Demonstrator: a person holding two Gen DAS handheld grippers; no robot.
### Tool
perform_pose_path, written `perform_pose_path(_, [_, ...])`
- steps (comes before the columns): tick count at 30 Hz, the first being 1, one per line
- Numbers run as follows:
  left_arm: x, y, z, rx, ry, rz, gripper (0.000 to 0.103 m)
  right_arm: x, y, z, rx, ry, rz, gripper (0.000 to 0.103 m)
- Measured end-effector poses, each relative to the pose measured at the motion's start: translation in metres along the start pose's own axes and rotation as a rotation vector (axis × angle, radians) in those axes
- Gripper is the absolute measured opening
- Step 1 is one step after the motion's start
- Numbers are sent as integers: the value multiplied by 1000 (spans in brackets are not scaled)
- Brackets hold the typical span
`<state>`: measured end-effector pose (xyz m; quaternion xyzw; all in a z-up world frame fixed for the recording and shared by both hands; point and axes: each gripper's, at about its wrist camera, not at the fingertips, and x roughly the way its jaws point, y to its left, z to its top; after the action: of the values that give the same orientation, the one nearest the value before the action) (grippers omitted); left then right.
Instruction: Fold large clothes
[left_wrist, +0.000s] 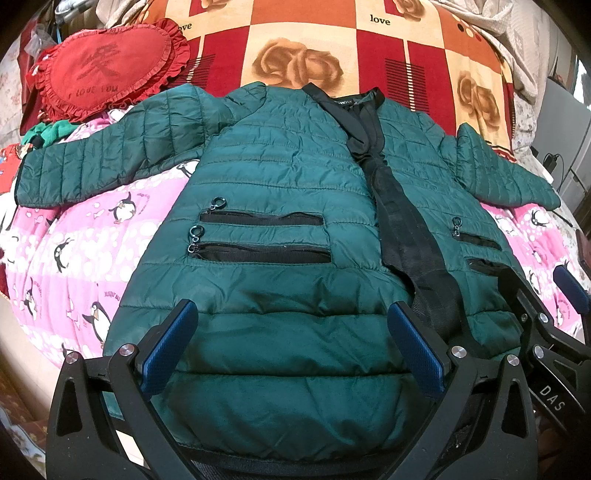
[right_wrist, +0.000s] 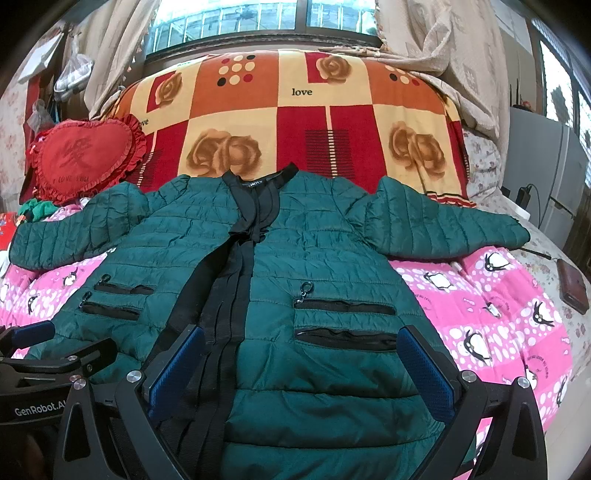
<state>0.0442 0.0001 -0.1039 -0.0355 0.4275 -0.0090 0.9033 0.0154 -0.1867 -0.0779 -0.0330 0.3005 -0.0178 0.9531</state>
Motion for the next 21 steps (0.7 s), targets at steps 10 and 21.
perform_pose_path(10, [3, 5, 2, -31, 11, -23, 103, 1, 0, 0, -1, 5, -1, 103])
perform_pose_path(21, [-10, 33, 30, -84, -54, 14, 103, 3, 1, 0, -6, 25, -5, 103])
